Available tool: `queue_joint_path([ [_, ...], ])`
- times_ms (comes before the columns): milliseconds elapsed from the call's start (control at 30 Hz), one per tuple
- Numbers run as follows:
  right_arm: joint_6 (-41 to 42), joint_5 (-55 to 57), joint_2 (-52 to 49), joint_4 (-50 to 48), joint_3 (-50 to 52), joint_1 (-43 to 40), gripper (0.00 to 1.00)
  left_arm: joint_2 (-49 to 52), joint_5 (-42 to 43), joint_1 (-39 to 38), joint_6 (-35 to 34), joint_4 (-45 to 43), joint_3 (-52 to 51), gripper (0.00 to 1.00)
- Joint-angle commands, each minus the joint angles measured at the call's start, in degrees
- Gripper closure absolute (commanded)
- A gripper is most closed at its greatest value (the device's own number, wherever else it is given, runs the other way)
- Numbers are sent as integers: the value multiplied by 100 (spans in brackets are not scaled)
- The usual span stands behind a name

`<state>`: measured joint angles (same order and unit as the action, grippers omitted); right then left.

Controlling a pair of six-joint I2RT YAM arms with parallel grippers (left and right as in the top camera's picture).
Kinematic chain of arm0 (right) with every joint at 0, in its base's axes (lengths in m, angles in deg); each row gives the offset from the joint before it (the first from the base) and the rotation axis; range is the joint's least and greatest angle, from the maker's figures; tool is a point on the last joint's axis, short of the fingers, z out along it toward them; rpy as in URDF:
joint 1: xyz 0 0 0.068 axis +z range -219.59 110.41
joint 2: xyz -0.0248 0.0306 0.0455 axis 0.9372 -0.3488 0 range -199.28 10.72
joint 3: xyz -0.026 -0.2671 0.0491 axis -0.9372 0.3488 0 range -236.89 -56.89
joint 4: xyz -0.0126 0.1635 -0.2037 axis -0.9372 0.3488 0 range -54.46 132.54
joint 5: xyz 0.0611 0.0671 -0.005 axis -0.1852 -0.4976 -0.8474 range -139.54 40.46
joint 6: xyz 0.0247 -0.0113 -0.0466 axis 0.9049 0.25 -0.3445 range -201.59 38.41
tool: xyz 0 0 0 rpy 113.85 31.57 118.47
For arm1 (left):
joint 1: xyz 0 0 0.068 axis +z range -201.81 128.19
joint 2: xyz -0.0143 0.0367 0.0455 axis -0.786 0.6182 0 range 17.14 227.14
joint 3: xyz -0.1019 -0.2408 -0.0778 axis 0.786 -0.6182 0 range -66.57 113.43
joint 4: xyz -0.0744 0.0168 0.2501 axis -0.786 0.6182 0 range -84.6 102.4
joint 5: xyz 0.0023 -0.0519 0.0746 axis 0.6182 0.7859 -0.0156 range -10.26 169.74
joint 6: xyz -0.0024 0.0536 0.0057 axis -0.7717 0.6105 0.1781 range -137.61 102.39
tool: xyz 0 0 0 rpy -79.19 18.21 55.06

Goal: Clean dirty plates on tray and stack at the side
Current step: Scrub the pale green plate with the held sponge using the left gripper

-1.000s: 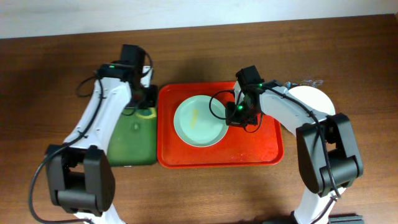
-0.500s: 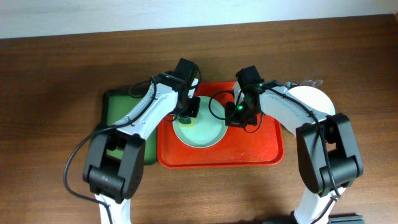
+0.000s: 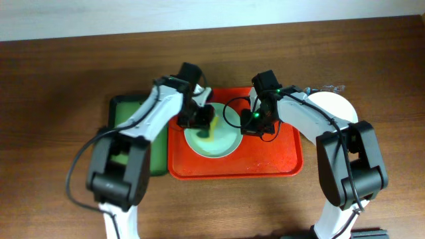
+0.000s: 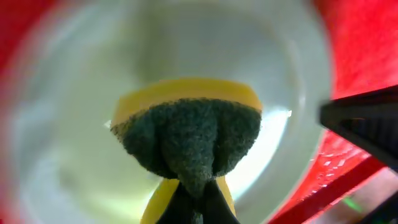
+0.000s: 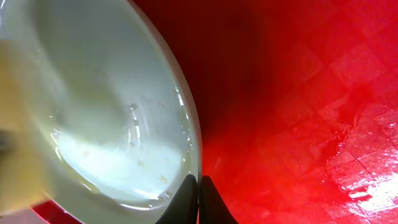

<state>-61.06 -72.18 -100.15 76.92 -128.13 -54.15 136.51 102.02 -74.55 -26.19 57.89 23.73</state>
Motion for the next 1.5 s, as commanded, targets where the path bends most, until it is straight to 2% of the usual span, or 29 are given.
queue_joint_path([
  [0, -81, -92, -42, -17, 0, 35, 96, -942, -837, 295, 26, -17, -7, 100],
  [167, -81, -92, -42, -24, 0, 35, 96, -721, -990, 229, 26, -317, -380, 100],
  [300, -79, -92, -42, -46, 0, 35, 96, -155, -968, -114, 2, -710, -575, 100],
  [467, -79, -92, -42, -42, 0, 35, 96, 420, -1049, -299, -675, -901, -575, 100],
  [533, -81, -92, -42, -44, 0, 35, 96, 671, -103, -339, -529, -855, -575, 100],
  [567, -79, -92, -42, -48, 0, 35, 96, 693, 778, -341, 28, -852, -575, 100],
  [633, -79, -94, -42, -46, 0, 35, 96, 671, 2490, -323, 570, -855, -533, 100],
  [667, -79, -94, -42, -42, 0, 35, 96, 660, 2907, -299, 568, -852, -459, 100],
  [700, -81, -94, -42, -42, 0, 35, 96, 601, 2977, -238, 566, -809, -319, 100],
  [800, -81, -92, -42, -42, 0, 35, 96, 251, 2083, 22, 411, -651, -122, 100],
  [900, -81, -92, -42, -46, 0, 35, 96, -507, 199, 229, 210, -369, -101, 100],
  [933, -81, -92, -42, -46, 0, 35, 96, -612, -282, 192, 127, -356, -101, 100],
  [1033, -81, -92, -42, -44, 0, 35, 96, -579, -909, -120, 28, -382, -229, 100],
  [1100, -81, -92, -42, -44, 0, 35, 96, -577, -2100, -459, -428, -564, -492, 100],
  [1267, -81, -92, -42, -39, 0, 35, 96, -575, -2752, -638, -1008, -1366, -1224, 100],
  [1367, -81, -92, -42, -42, 0, 35, 96, -570, -2538, -673, -1165, -1840, -1652, 100],
  [1467, -81, -92, -42, -42, 0, 35, 96, -570, -1797, -673, -1156, -1956, -1753, 100],
])
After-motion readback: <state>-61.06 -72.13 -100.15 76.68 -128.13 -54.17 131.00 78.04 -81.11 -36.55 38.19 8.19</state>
